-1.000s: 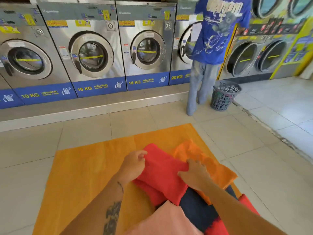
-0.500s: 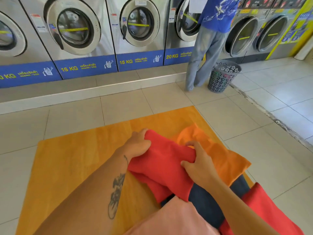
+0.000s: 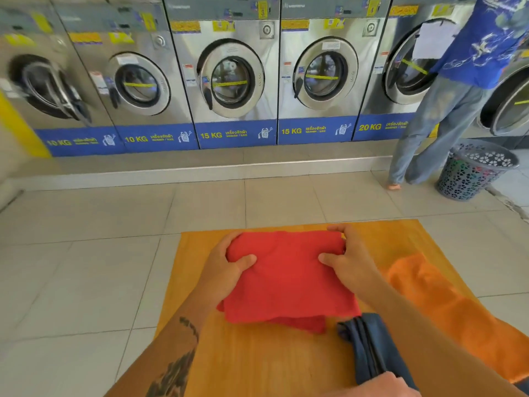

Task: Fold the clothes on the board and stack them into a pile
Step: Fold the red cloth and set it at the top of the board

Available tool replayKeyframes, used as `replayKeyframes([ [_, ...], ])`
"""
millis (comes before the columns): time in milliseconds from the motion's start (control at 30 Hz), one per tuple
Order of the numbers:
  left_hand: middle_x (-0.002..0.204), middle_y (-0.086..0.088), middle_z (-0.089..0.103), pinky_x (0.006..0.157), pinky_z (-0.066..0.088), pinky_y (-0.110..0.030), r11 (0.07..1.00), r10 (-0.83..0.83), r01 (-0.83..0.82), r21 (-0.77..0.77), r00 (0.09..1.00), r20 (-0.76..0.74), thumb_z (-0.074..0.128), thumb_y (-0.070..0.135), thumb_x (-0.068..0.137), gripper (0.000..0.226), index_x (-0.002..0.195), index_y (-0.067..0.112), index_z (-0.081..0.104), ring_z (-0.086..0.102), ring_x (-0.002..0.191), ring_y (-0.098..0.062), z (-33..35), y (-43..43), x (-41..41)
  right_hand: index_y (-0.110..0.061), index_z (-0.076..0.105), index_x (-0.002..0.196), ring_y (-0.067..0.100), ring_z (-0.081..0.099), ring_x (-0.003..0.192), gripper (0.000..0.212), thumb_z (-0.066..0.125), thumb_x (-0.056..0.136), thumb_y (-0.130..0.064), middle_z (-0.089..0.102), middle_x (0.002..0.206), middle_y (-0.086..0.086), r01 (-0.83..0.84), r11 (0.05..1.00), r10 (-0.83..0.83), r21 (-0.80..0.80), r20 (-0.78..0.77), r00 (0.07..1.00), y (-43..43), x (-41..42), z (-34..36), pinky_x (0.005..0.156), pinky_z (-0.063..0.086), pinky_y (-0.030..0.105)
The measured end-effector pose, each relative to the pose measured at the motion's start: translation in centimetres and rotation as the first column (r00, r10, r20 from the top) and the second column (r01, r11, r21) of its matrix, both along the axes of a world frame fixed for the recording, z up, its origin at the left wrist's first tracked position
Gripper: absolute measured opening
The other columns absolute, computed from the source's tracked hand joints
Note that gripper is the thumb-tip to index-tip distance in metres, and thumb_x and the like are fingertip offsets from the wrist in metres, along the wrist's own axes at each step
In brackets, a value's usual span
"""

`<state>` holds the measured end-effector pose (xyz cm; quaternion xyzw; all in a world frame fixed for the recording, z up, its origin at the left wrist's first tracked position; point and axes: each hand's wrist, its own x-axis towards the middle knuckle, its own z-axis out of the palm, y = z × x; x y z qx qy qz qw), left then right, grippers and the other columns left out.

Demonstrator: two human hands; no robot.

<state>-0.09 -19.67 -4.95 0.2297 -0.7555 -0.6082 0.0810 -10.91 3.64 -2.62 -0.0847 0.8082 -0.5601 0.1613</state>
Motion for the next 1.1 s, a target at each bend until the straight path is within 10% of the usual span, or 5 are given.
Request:
replayKeyframes([
  [133,0.139,0.013,0.046,0.094,0.048,-0.03,0.975,0.132,-0.12,-0.186,0.99,0.051,0.058,0.041,0.095,0.061,0.149,0.042,0.031,0.052,0.121,-0.016,-1.3,-4.3,2.4,-0.029,0.036,0.139,0.021,0.057,0.109,0.059,0.064,0.088,-0.018,0.054,0.134,0.003,-0.066,0.966,0.098,0.25,-0.117,0.988,-6.3,0.9,-1.4,0.085,0.05,0.037],
  [233,0.154,-0.005,0.03,0.11,0.036,-0.051,0.877,0.218,-0.073,-0.476,0.942,0.257,0.053,0.044,0.094,0.076,0.155,0.036,0.008,0.035,0.137,-0.03,-3.5,-6.5,3.4,-0.033,0.008,0.154,0.038,0.018,0.145,0.089,0.061,0.083,-0.043,0.011,0.162,0.01,-0.193,0.671,0.424,0.716,-0.157,0.892,-9.5,3.5,-3.2,0.112,0.029,0.054],
  [367,0.159,-0.004,0.014,0.117,0.019,-0.052,0.647,0.155,0.097,-0.756,0.954,0.256,0.047,0.041,0.093,0.068,0.153,0.031,0.017,0.014,0.145,-0.027,-5.1,-5.0,5.0,-0.048,-0.011,0.15,0.036,-0.02,0.148,0.086,0.044,0.086,-0.063,-0.025,0.162,-0.002,-0.389,0.45,0.641,0.804,0.013,0.768,-11.9,7.2,-7.0,0.117,0.002,0.065],
  [833,0.162,-0.005,0.018,0.12,0.021,-0.045,0.623,-0.011,0.389,-0.678,0.871,0.491,0.038,0.037,0.1,0.062,0.156,0.021,0.015,0.019,0.148,-0.026,-6.4,-9.5,3.9,-0.043,0.002,0.153,0.037,-0.009,0.15,0.081,0.051,0.089,-0.054,-0.006,0.166,-0.001,-0.337,0.499,0.609,0.798,-0.045,0.792,-18.5,4.4,-8.4,0.118,0.009,0.061],
  [1100,0.142,0.005,0.042,0.103,0.045,-0.036,0.823,-0.071,0.209,-0.529,0.96,0.269,0.049,0.016,0.093,0.048,0.141,0.022,0.046,0.051,0.121,-0.019,-3.2,-5.1,8.8,-0.027,0.031,0.151,0.021,0.027,0.145,0.068,0.06,0.089,-0.03,0.027,0.159,-0.003,-0.399,0.633,0.522,0.663,0.014,0.853,-8.4,7.3,-4.5,0.116,0.028,0.036],
])
